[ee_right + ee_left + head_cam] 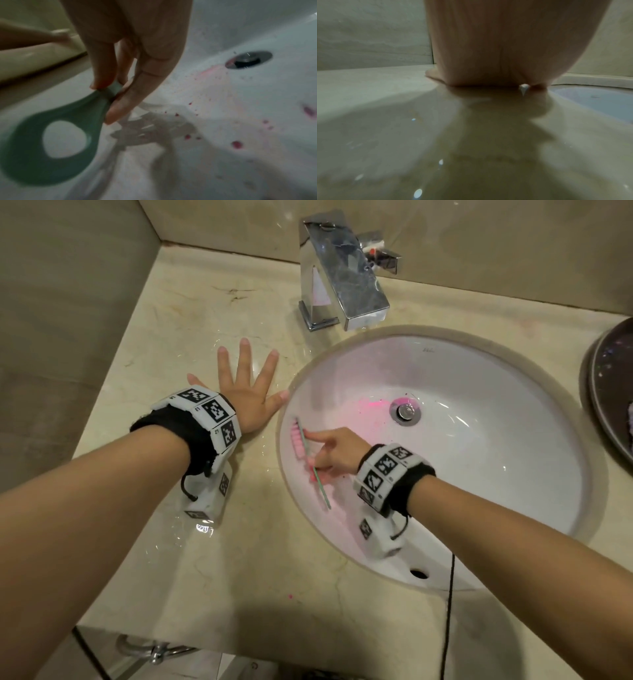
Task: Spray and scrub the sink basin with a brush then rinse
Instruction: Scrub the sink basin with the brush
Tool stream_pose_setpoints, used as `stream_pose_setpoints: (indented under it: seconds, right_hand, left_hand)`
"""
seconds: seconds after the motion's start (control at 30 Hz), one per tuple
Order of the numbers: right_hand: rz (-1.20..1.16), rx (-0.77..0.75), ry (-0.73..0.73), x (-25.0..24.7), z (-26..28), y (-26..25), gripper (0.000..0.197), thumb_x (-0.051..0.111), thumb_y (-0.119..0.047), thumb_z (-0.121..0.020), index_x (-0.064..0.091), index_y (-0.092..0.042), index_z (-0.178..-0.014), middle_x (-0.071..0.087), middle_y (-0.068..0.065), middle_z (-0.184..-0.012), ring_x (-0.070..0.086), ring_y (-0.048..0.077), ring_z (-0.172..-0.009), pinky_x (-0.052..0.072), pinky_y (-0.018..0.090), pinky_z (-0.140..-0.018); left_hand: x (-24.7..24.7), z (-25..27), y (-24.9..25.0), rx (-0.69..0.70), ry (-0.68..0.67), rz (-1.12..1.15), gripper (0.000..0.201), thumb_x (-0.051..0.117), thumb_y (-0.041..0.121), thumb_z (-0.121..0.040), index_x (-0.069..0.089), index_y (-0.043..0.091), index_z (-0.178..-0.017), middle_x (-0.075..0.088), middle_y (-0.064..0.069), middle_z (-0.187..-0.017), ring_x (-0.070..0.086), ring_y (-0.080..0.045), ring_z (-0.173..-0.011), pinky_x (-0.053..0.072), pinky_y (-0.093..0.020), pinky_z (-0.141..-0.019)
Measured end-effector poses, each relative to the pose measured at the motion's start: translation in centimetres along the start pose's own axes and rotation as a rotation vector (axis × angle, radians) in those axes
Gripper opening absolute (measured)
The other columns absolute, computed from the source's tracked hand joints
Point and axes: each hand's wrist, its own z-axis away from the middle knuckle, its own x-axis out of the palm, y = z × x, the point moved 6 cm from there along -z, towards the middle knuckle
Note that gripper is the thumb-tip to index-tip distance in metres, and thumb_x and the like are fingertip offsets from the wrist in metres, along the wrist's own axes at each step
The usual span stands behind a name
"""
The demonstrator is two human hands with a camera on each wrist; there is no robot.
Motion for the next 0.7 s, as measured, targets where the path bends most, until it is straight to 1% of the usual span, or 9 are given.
stream_pose_setpoints:
  seconds: [0.1, 0.23, 0.3, 0.37, 0.43, 0.5, 0.57, 0.63, 0.7]
  right_hand:
    - [0.120, 0.008, -0.101, 0.2, 0.6, 1.1, 0.063, 0.061, 0.007, -0.084, 0.045, -0.020, -0.138, 0.066, 0.010, -0.072, 0.065, 0.025, -0.064, 0.058, 0.039, -0.076]
    - [0.110, -0.053, 0.098, -0.7, -1.1, -0.7, 0.065, 0.062, 0.004, -0.084, 0.042, -0.023, -0.140, 0.061, 0.008, -0.080, 0.062, 0.021, -0.065, 0.056, 0.027, -0.064]
    - [0.009, -0.077, 0.139, -0.5, -1.6, -0.8, 0.067, 0.061, 0.004, -0.085, 0.041, -0.023, -0.142, 0.060, 0.014, -0.088, 0.062, 0.027, -0.071, 0.057, 0.031, -0.067]
    - [0.014, -0.089, 0.078, 0.3, -1.1, -0.1, 0.066, 0.061, 0.006, -0.084, 0.041, -0.022, -0.141, 0.060, 0.016, -0.085, 0.063, 0.029, -0.069, 0.057, 0.030, -0.065]
    - [0.113, -0.084, -0.042, 0.8, 0.2, 0.9, 0.065, 0.061, 0.008, -0.083, 0.045, -0.021, -0.138, 0.060, 0.011, -0.072, 0.061, 0.023, -0.060, 0.054, 0.023, -0.057]
    - [0.256, -0.060, -0.150, 1.0, 1.6, 1.8, 0.064, 0.062, 0.007, -0.082, 0.046, -0.021, -0.138, 0.060, 0.005, -0.067, 0.060, 0.016, -0.058, 0.054, 0.020, -0.057]
    - [0.361, -0.048, -0.228, 1.0, 2.1, 1.9, 0.065, 0.064, 0.005, -0.083, 0.044, -0.021, -0.139, 0.061, 0.003, -0.068, 0.061, 0.016, -0.060, 0.055, 0.020, -0.060]
    - [0.397, -0.051, -0.216, 0.8, 1.9, 1.1, 0.066, 0.064, 0.004, -0.082, 0.044, -0.021, -0.139, 0.059, 0.002, -0.067, 0.061, 0.019, -0.061, 0.056, 0.025, -0.064]
    - [0.355, -0.082, -0.093, 0.3, 1.0, -0.2, 0.066, 0.065, 0.003, -0.081, 0.044, -0.020, -0.139, 0.058, 0.001, -0.065, 0.060, 0.022, -0.062, 0.057, 0.036, -0.073]
  left_hand:
    - [0.0, -0.1, 0.0, -0.003, -0.002, -0.001, 0.063, 0.015, 0.065, -0.091, -0.017, 0.048, -0.142, -0.033, 0.006, -0.151, -0.028, -0.028, -0.140, -0.007, -0.072, -0.101]
    - [0.0, -0.2, -0.1, -0.007, 0.000, 0.000, 0.064, 0.016, 0.067, -0.090, -0.017, 0.049, -0.142, -0.033, 0.007, -0.151, -0.028, -0.027, -0.140, -0.007, -0.071, -0.101]
    - [0.1, -0.3, -0.2, -0.009, 0.003, 0.001, 0.065, 0.016, 0.067, -0.089, -0.017, 0.049, -0.142, -0.033, 0.007, -0.151, -0.028, -0.027, -0.140, -0.007, -0.071, -0.101]
    - [0.1, -0.3, -0.2, -0.011, 0.006, 0.003, 0.064, 0.016, 0.068, -0.089, -0.016, 0.050, -0.142, -0.032, 0.008, -0.151, -0.028, -0.027, -0.140, -0.007, -0.071, -0.101]
    - [0.1, -0.3, -0.2, -0.010, 0.009, -0.002, 0.064, 0.016, 0.068, -0.089, -0.016, 0.050, -0.142, -0.032, 0.007, -0.151, -0.028, -0.027, -0.140, -0.007, -0.071, -0.101]
    - [0.0, -0.4, -0.1, -0.013, 0.001, -0.003, 0.065, 0.016, 0.067, -0.089, -0.016, 0.049, -0.142, -0.032, 0.007, -0.151, -0.028, -0.027, -0.140, -0.007, -0.071, -0.101]
    - [0.0, -0.3, -0.1, -0.015, 0.000, -0.006, 0.065, 0.016, 0.067, -0.089, -0.017, 0.048, -0.142, -0.033, 0.006, -0.151, -0.028, -0.028, -0.140, -0.007, -0.071, -0.101]
    - [-0.1, -0.2, -0.1, -0.017, -0.003, -0.008, 0.065, 0.016, 0.067, -0.090, -0.018, 0.048, -0.142, -0.034, 0.006, -0.151, -0.028, -0.027, -0.140, -0.007, -0.071, -0.101]
    - [-0.1, -0.2, 0.0, -0.019, -0.005, -0.007, 0.065, 0.016, 0.067, -0.090, -0.017, 0.048, -0.142, -0.033, 0.006, -0.151, -0.028, -0.027, -0.140, -0.007, -0.071, -0.101]
